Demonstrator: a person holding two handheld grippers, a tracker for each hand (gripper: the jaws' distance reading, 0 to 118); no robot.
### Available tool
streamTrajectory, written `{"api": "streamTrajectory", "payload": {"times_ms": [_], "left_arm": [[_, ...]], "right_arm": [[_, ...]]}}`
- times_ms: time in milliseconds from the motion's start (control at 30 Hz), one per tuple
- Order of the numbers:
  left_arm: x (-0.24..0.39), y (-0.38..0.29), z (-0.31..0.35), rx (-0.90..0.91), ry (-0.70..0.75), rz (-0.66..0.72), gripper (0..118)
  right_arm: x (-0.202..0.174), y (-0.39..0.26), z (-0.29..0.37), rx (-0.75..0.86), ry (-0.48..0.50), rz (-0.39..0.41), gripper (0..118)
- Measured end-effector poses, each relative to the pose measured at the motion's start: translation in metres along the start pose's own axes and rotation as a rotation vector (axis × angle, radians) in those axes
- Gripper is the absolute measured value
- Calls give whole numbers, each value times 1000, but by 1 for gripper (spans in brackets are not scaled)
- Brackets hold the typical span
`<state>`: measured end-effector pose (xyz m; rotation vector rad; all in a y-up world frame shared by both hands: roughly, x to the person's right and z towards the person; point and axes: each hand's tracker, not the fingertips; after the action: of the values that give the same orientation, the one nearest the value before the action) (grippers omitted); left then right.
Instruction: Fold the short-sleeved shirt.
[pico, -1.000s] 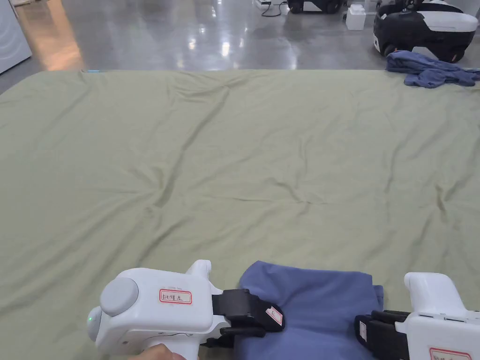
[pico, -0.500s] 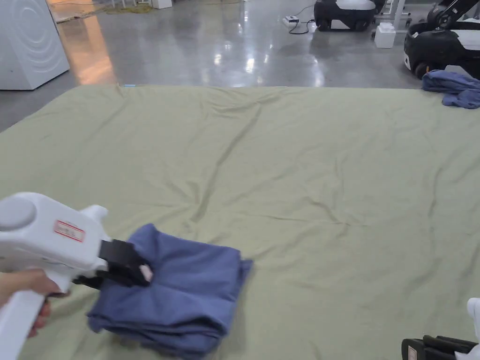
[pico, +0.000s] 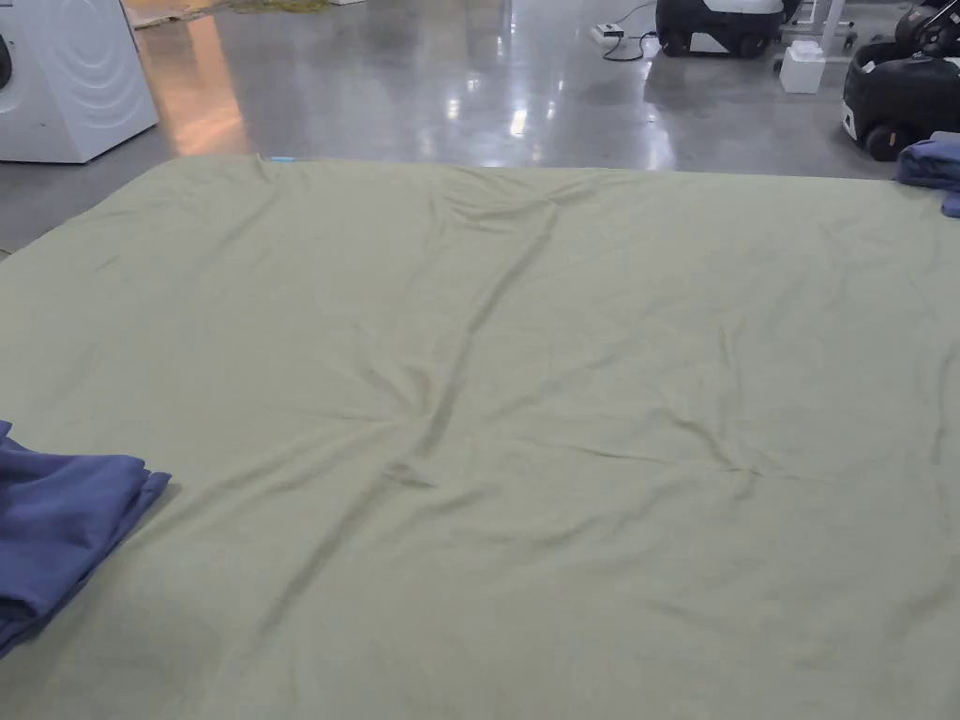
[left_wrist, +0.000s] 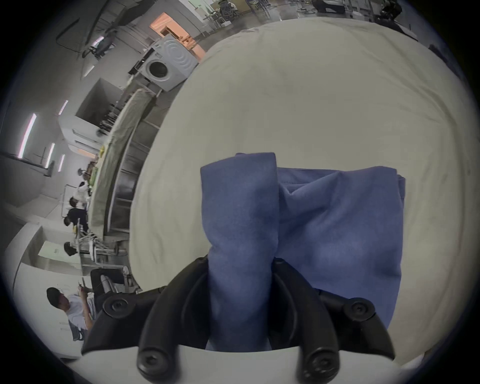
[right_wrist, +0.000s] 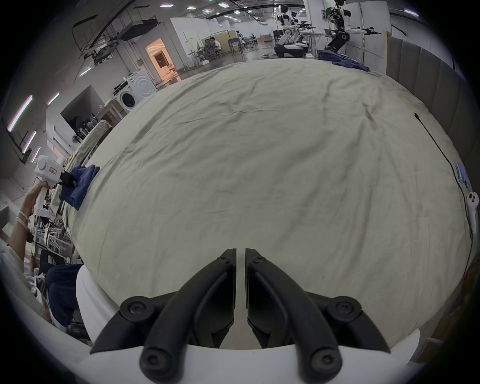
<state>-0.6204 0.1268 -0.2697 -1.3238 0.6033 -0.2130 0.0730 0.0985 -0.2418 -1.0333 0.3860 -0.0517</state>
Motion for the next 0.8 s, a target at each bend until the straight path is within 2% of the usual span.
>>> {"api": "streamTrajectory", "payload": {"times_ms": [67, 100, 133, 167, 333, 467, 500, 533, 600, 700, 800], "left_arm": [[-1, -3, 4, 7, -43, 67, 31], [0, -4, 8, 12, -30, 55, 43], [-4, -3, 9, 35, -15, 63, 67], [-6, -4, 14, 49, -11, 67, 85], [-13, -9, 75, 178, -143, 187, 88], [14, -33, 142, 348, -406, 242, 87], [27, -41, 157, 377, -469, 244, 80], [42, -51, 172, 407, -519, 247, 64], [72, -67, 198, 485, -588, 246, 5], [119, -91, 232, 555, -688, 215, 3], [160, -116, 270, 676, -689, 213, 0]], "right_arm": [[0, 1, 0, 2, 4, -1, 9], [-4, 1, 1, 0, 4, 0, 9], [-5, 1, 2, 3, 9, 5, 9], [-6, 2, 3, 4, 12, 11, 9], [-6, 1, 13, 29, 36, 4, 9], [-3, -1, 26, 59, 46, -3, 9], [-1, -2, 30, 70, 55, -7, 9], [0, -2, 34, 77, 67, -8, 9], [2, -2, 45, 103, 79, -12, 9], [10, -3, 65, 168, 106, -13, 9], [15, -4, 88, 262, 124, -29, 9]]}}
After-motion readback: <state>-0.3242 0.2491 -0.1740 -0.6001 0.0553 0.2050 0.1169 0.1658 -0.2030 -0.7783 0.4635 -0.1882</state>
